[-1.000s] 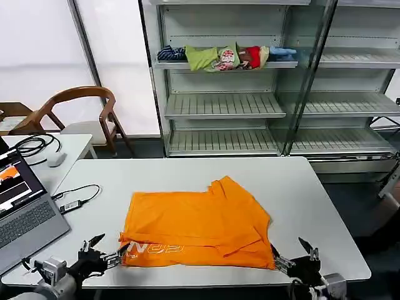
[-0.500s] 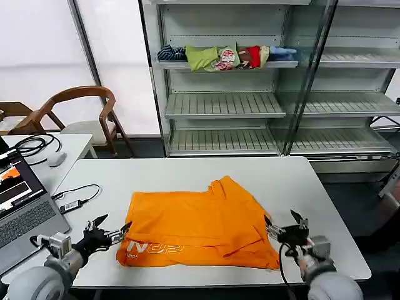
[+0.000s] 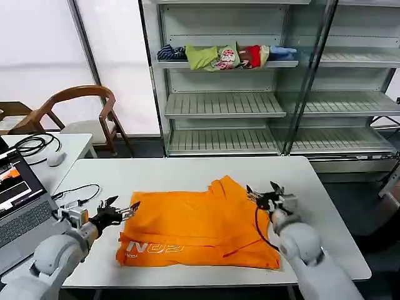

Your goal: Fold and organize the clothes.

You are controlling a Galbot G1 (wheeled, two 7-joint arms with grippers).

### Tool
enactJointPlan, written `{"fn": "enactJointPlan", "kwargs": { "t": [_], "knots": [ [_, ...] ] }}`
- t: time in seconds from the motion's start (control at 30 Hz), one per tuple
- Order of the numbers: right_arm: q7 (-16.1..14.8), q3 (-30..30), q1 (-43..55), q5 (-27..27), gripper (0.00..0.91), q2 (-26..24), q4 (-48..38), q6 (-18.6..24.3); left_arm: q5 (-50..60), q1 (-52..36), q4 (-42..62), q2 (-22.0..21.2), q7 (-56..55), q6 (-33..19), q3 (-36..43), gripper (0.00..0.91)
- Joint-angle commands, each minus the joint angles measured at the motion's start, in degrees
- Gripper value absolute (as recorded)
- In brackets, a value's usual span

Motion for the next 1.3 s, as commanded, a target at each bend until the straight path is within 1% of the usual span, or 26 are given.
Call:
{"fn": "enactJointPlan", "kwargs": {
  "t": [0.03, 0.2, 0.3, 0.37, 0.5, 0.7, 0.83, 1.3],
  "knots": [
    [0.1, -4.0, 10.9, -0.3, 0.907, 4.5, -13.8, -0.5, -0.1, -11.3, 11.1, -0.5, 1.0, -0.5, 7.5, 0.907],
    [-0.9, -4.2, 14.7, -2.9, 0.907, 8.6, -21.5, -0.4, 0.0, -14.4, 14.9, -1.8, 1.9, -0.8, 9.1, 0.907],
    [-1.8, -4.3, 16.0, -4.5, 0.907, 10.8, -25.8, 0.7, 0.4, -15.5, 16.7, -2.3, 2.7, -1.4, 10.0, 0.907],
    [-2.1, -4.4, 16.5, -4.9, 0.907, 11.8, -27.2, 1.1, 0.6, -16.4, 18.1, -2.6, 3.3, -1.7, 10.4, 0.907],
    [-2.8, -5.3, 16.6, -5.6, 0.907, 12.9, -28.7, 1.2, 0.7, -17.1, 20.0, -2.8, 4.3, -1.7, 10.6, 0.907],
    [-4.0, -4.9, 17.1, -7.6, 0.907, 14.2, -32.2, 1.9, 0.9, -17.1, 20.7, -2.5, 5.5, -1.1, 10.6, 0.907],
    [-5.1, -4.6, 17.1, -8.0, 0.907, 15.0, -33.8, 3.4, 1.0, -16.8, 20.7, -2.4, 6.4, -0.7, 10.6, 0.907],
    [-5.9, -4.6, 16.9, -8.2, 0.907, 15.3, -34.6, 4.0, 1.4, -15.6, 20.2, -2.6, 6.8, -0.5, 10.1, 0.907]
  ]
}}
